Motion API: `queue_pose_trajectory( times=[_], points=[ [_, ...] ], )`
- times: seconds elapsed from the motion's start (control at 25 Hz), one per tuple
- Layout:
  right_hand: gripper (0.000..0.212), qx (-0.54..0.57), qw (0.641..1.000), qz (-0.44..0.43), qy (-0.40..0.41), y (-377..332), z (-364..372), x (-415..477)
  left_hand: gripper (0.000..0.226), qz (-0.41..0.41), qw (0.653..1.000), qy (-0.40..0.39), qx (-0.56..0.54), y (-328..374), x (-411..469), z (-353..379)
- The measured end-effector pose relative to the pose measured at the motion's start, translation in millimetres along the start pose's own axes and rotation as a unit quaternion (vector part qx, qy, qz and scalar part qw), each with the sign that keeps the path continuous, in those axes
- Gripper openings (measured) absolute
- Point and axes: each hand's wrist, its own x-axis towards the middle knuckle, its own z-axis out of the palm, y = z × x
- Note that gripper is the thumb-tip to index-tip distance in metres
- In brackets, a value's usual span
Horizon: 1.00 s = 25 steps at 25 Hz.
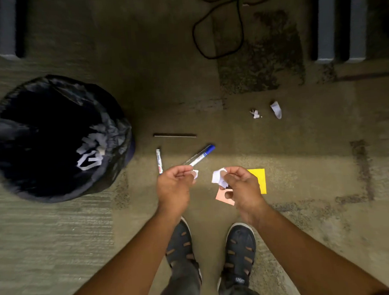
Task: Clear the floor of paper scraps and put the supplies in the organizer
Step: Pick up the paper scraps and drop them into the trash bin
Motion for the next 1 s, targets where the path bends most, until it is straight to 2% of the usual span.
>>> queue_pose_trajectory(
  times=[0.16,0.4,0.6,0.84,1.0],
  points=[
    [0.01,0.016,0.998,-0.022,-0.054,-42.6,71.7,-40.1,0.014,0.016,0.994,0.07,-0.088,53.8,-11.5,-58.3],
    [0.011,-0.03,0.992,-0.066,-0.105,-75.0,184.3,-82.2,0.011,0.042,0.973,0.173,-0.145,93.5,-7.1,-150.4],
    [0.01,-0.111,0.984,-0.088,-0.11,-79.9,260.1,-95.5,0.017,0.025,0.96,0.243,-0.135,103.7,7.1,-202.7],
    [0.019,-0.141,0.976,-0.042,-0.159,-75.3,281.4,-94.1,0.023,-0.008,0.958,0.265,-0.112,104.9,12.5,-222.3],
    [0.014,-0.144,0.979,-0.034,-0.136,-77.4,259.6,-93.5,0.02,-0.008,0.963,0.259,-0.066,106.7,7.5,-216.2]
  ],
)
